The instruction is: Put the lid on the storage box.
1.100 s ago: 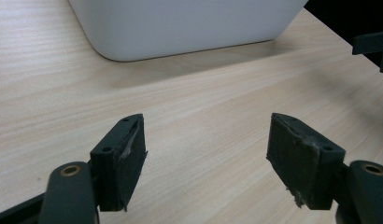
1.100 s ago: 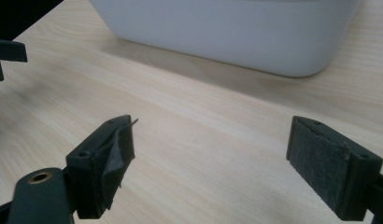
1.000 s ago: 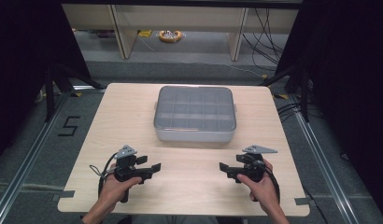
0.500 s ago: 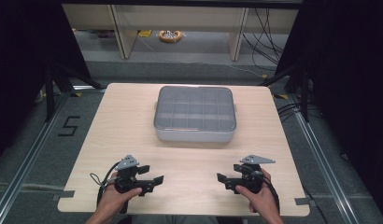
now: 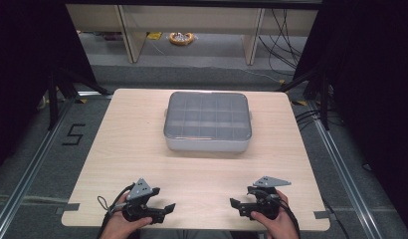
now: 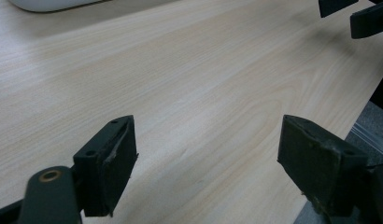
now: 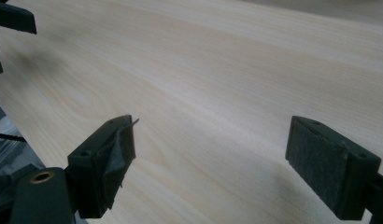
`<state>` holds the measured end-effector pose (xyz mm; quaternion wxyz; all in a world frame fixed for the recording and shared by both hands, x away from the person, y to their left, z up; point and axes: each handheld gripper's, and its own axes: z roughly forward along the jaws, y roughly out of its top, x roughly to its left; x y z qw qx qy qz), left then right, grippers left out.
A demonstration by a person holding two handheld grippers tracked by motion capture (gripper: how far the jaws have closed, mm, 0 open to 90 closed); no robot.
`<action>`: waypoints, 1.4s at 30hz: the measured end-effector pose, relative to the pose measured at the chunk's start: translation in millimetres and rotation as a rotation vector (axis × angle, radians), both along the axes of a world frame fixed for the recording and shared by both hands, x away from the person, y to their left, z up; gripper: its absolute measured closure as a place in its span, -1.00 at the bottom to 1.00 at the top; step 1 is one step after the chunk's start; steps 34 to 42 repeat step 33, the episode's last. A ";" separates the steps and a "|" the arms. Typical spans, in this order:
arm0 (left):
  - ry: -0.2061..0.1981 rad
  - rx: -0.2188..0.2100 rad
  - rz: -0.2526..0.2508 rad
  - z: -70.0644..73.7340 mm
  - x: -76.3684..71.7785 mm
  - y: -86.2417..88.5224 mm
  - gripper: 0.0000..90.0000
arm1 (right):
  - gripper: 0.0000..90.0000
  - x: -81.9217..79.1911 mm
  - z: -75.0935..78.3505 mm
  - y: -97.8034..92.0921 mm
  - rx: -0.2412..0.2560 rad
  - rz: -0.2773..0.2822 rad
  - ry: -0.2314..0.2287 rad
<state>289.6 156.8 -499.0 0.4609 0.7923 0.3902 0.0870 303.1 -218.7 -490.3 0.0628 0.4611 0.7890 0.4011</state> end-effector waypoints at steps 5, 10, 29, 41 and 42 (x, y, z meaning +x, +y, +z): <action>0.007 0.030 -0.006 -2.1 -7.0 -1.0 -0.63 | -0.64 -5.6 -2.2 0.6 -0.001 0.000 0.000; 0.019 0.055 -0.018 -2.3 -13.5 -0.7 -0.66 | -0.64 -14.2 -4.4 1.1 -0.012 0.019 0.019; 0.037 0.060 -0.007 -4.4 -19.3 -1.6 -0.66 | -0.64 -26.1 -6.9 0.9 -0.063 0.053 0.051; 0.038 0.059 -0.004 -4.3 -18.8 -1.3 -0.66 | -0.63 -25.8 -7.1 0.5 -0.062 0.062 0.062; 0.038 0.059 -0.004 -4.3 -18.8 -1.3 -0.66 | -0.63 -25.8 -7.1 0.5 -0.062 0.062 0.062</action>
